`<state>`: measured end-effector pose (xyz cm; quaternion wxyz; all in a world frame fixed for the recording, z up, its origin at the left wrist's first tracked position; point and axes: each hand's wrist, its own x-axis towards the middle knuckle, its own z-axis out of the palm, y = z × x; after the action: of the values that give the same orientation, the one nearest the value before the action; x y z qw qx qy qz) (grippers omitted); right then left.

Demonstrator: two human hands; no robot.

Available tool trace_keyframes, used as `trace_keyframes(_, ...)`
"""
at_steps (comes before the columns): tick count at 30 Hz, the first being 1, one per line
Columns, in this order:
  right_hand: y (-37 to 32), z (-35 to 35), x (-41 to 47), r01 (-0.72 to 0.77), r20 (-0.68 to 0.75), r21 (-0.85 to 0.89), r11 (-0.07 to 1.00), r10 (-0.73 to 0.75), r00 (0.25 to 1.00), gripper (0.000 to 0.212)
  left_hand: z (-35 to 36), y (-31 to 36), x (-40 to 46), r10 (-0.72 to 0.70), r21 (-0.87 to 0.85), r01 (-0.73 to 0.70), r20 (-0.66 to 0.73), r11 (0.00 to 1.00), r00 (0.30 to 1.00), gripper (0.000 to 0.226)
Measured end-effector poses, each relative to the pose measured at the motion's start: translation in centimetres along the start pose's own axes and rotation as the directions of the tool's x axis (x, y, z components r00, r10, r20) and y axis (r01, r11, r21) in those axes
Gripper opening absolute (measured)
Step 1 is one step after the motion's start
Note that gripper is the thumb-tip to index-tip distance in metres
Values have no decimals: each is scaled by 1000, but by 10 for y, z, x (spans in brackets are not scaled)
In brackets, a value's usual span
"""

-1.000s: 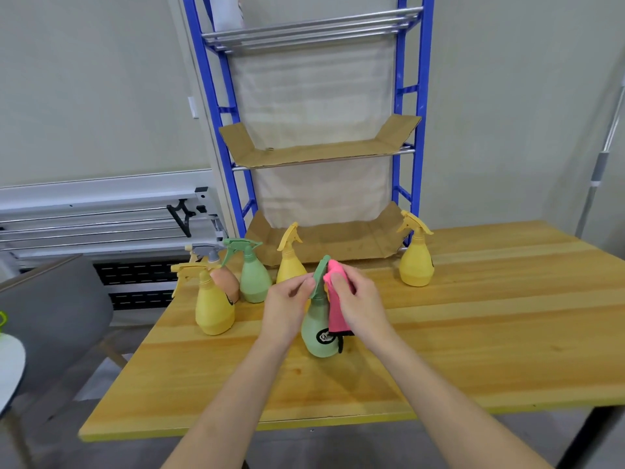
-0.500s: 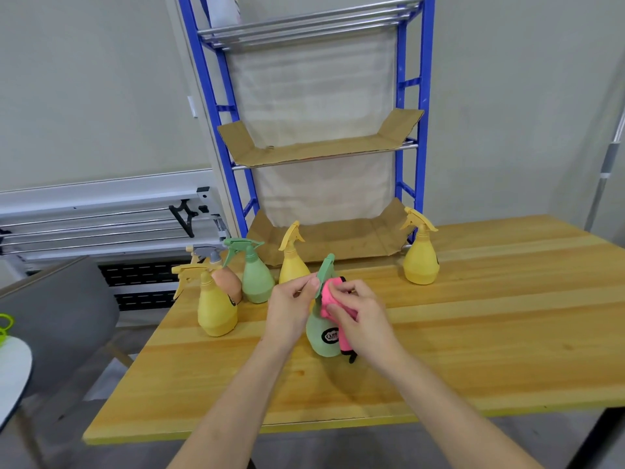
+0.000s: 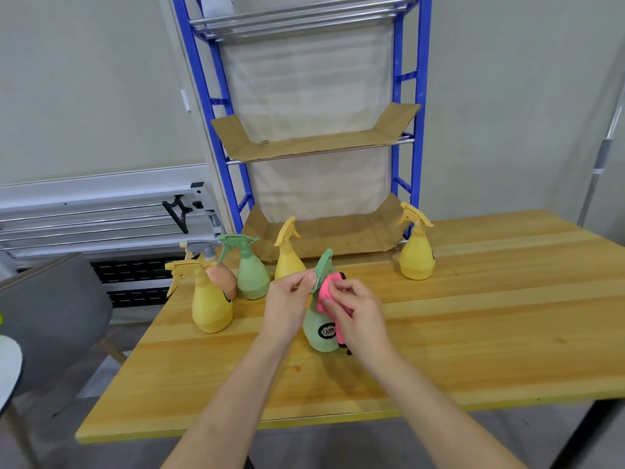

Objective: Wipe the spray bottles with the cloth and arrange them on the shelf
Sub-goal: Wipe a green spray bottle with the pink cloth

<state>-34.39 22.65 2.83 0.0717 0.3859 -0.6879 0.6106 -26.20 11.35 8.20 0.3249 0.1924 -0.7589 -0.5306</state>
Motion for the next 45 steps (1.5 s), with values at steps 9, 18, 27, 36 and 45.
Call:
trace_keyframes(9, -14, -6, 3, -282, 9, 122, 952, 283, 959, 20, 1, 3, -4, 18, 111, -14, -29, 994, 999, 19)
trace_keyframes(18, -17, -8, 18, -293, 125, 127, 948, 278, 953, 16, -15, 3, 10, 28, 192, -52, 123, 980, 992, 20)
trace_keyframes(27, -23, -13, 26, -349, 219, 186, 918, 308, 926, 23, -19, 4, 20, 31, 405, -90, 150, 910, 988, 27)
trace_keyframes(36, -26, -13, 27, -413, 204, 264, 872, 368, 907, 18, -19, 7, 20, 29, 339, -95, 194, 936, 981, 26)
trace_keyframes(45, -33, -25, 16, -543, 313, 309, 781, 456, 833, 20, -17, 10, 15, 17, 320, -53, 112, 946, 994, 17)
